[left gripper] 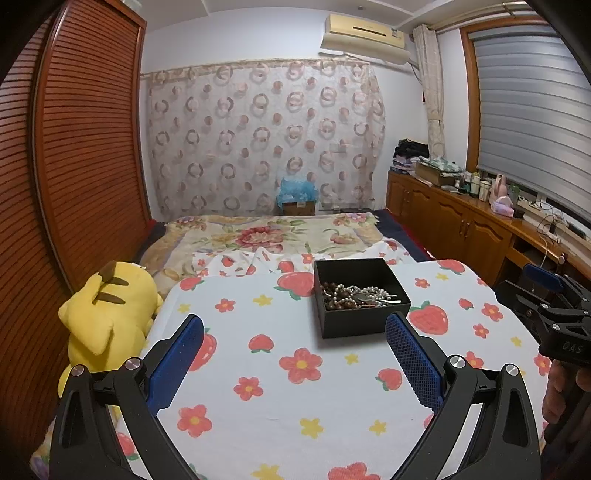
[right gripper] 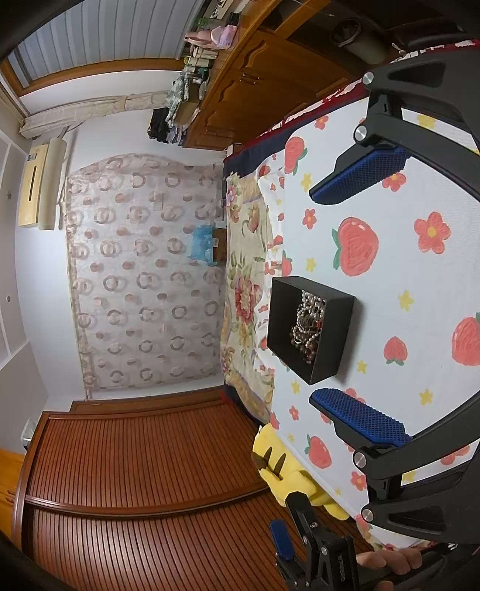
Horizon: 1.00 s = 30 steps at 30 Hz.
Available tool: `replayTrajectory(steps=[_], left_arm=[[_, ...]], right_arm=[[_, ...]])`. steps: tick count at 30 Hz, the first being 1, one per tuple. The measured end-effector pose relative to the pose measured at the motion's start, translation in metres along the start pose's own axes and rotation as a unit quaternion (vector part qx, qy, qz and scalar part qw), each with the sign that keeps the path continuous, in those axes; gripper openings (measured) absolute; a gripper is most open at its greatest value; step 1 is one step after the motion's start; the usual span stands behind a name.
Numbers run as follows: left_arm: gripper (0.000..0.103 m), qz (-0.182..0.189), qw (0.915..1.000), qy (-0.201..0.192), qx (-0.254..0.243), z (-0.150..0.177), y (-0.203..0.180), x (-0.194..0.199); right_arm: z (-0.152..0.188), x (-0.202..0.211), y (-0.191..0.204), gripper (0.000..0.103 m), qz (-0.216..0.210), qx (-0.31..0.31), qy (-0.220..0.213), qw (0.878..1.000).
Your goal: Organize jewelry
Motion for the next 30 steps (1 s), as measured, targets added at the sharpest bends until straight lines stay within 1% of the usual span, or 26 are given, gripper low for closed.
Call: replayTrajectory(steps=[30], left_arm=[[0.095,0.001,1.0,0.001,0.002,0.0011,-0.0022,0.0016]], right_arm=[[-0.0013,0.0,-0.0002,0.1,0.0,0.0,0.0,1.0]])
Point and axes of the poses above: each gripper's, at about its wrist camera, not at the fingertips, and x roughly against the way its jaws point, y to its left, z to its underside, the point moved 3 cm from there along -x, roughly the way its jaws point, and after that the axes turned 9 degrees about -y, right-handed, at the moved point
